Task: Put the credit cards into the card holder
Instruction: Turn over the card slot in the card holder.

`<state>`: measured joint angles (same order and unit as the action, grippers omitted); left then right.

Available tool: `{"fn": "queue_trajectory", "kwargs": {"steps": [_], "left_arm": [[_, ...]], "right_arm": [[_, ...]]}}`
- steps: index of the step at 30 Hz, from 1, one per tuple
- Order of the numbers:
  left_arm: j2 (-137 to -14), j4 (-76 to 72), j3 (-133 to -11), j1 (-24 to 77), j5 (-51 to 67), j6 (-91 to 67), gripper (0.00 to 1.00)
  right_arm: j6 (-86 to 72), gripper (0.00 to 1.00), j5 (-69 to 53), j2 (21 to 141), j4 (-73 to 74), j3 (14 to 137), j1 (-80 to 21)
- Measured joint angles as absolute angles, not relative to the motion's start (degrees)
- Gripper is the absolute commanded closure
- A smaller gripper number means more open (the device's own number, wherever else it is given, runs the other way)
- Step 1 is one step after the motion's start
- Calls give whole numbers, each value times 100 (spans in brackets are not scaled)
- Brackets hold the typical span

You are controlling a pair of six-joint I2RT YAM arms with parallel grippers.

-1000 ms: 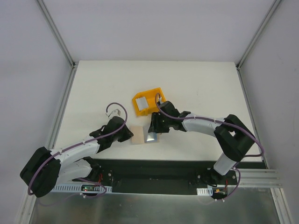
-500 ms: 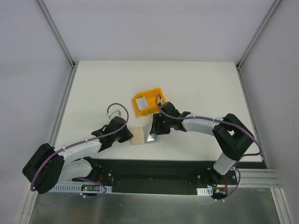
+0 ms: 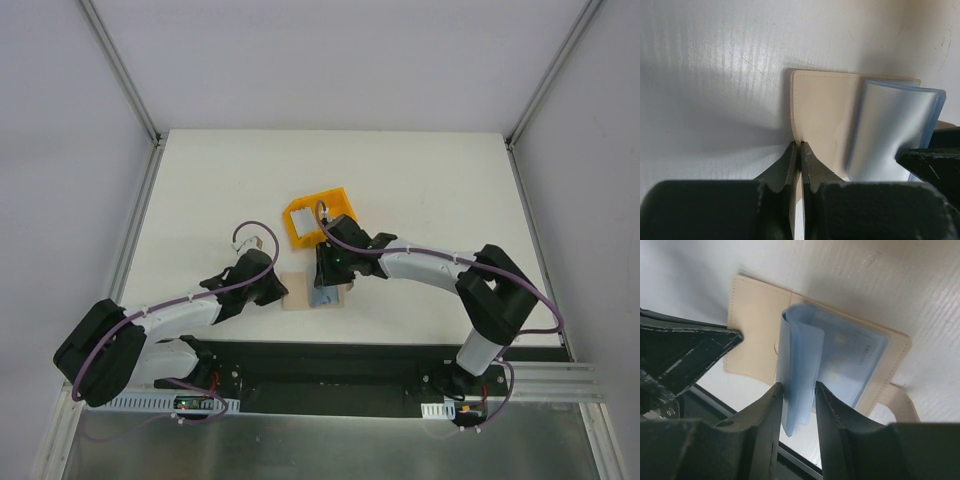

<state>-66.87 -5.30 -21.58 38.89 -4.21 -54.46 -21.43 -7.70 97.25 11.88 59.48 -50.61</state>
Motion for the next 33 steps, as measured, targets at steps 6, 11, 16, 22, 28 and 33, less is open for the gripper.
{"fn": "queue_trajectory", "kwargs": {"steps": [6,11,16,22,28,33], "left_arm": [[-6755,-639,-2158,3889,-333,-5450,100],[-6879,-803,-2158,3889,-281,-5487,100],[-7057,-1135,-2093,3889,-143,-5625,100],[-7094,-1426,-1968,3887,-45,-5765,100],[-7087,-1485,-1931,3887,-43,-5778,100],[-7083,-1487,-1931,3887,-43,-5767,100]], "right_arm": [[-2158,60,-974,9841,1090,6027,-5085],[-2309,55,-1509,10101,683,6025,-5072],[-2410,49,-2045,10130,180,6029,-5072],[-2414,48,-2453,10130,-45,6073,-5050],[-2213,42,-2257,9926,228,6228,-4685],[-1852,38,-1715,9810,825,7039,-4254]]}}
